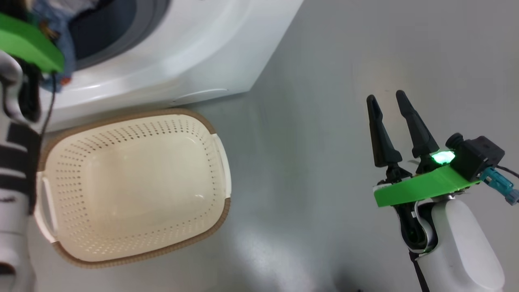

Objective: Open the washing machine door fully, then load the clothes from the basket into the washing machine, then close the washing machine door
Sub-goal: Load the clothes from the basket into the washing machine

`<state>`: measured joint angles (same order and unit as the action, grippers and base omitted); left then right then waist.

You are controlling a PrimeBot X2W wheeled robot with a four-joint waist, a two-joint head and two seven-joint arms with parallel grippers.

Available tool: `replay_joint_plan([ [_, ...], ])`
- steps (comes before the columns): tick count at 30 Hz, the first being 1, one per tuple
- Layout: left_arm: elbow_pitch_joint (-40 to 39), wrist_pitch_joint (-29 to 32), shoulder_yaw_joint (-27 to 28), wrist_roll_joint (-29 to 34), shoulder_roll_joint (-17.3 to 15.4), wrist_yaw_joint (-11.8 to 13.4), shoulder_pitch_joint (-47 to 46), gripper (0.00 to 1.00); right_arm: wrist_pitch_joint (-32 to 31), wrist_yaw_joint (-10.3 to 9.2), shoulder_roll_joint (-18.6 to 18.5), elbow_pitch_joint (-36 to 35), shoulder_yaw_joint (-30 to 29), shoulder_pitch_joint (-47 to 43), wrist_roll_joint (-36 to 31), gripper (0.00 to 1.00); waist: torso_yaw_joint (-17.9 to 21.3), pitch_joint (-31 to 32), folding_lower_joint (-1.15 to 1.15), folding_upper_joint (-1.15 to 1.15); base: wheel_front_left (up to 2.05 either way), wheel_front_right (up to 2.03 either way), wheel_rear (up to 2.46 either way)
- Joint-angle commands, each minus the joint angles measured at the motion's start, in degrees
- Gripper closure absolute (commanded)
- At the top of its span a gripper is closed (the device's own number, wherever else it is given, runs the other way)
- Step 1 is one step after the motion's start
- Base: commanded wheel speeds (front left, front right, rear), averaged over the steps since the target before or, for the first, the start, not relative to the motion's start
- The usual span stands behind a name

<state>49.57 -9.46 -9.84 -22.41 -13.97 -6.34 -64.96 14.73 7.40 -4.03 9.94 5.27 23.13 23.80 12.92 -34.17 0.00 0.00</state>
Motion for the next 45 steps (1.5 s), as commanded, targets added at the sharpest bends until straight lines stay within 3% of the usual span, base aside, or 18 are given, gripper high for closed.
replay_joint_plan([
  [1,-0.37,0.33,0.80,0.49,-2.88,0.31,-2.07,1.00,0.27,0.09,0.22,-1.64,1.33,0.37,0.28,0.00,2.31,-2.46,0.00,0.00,0.00,0.00,0.00],
  [15,8.40,-5.23,0.98,3.78,-7.17,3.71,-18.45,1.00,0.27,0.09,1.10,-2.34,1.85,1.34,1.25,0.00,7.10,-6.37,0.00,0.00,0.00,0.00,0.00],
  [16,9.13,-5.29,0.79,4.09,-7.34,3.94,-18.99,0.96,0.27,0.09,1.11,-2.35,1.86,1.31,1.35,0.00,7.17,-6.44,0.00,0.00,0.00,0.00,0.00],
  [17,10.09,-5.31,0.52,4.46,-7.53,4.27,-19.46,0.27,0.27,0.09,1.12,-2.34,1.92,1.30,1.54,0.00,7.24,-6.47,0.00,0.00,0.00,0.00,0.00],
  [18,11.38,-5.00,0.19,4.73,-7.60,4.41,-19.87,0.00,0.27,0.09,1.12,-2.30,1.98,1.30,1.71,0.00,7.30,-6.42,0.00,0.00,0.00,0.00,0.00],
  [25,19.70,2.41,-0.82,4.09,-6.26,3.95,-22.25,0.00,0.27,0.09,1.14,-1.67,1.90,1.32,1.62,0.00,6.38,-4.95,0.00,0.00,0.00,0.00,0.00],
  [36,20.65,-4.12,-0.11,1.76,-4.15,2.10,-17.85,0.00,0.27,0.09,1.14,-1.19,1.67,1.31,0.16,0.00,3.31,-1.53,0.00,0.00,0.00,0.00,0.00],
  [45,13.83,-5.49,0.62,1.21,-3.74,1.01,-9.79,0.00,0.27,0.09,0.78,-0.93,1.24,0.70,-0.26,0.00,1.14,0.75,0.00,0.00,0.00,0.00,0.00],
])
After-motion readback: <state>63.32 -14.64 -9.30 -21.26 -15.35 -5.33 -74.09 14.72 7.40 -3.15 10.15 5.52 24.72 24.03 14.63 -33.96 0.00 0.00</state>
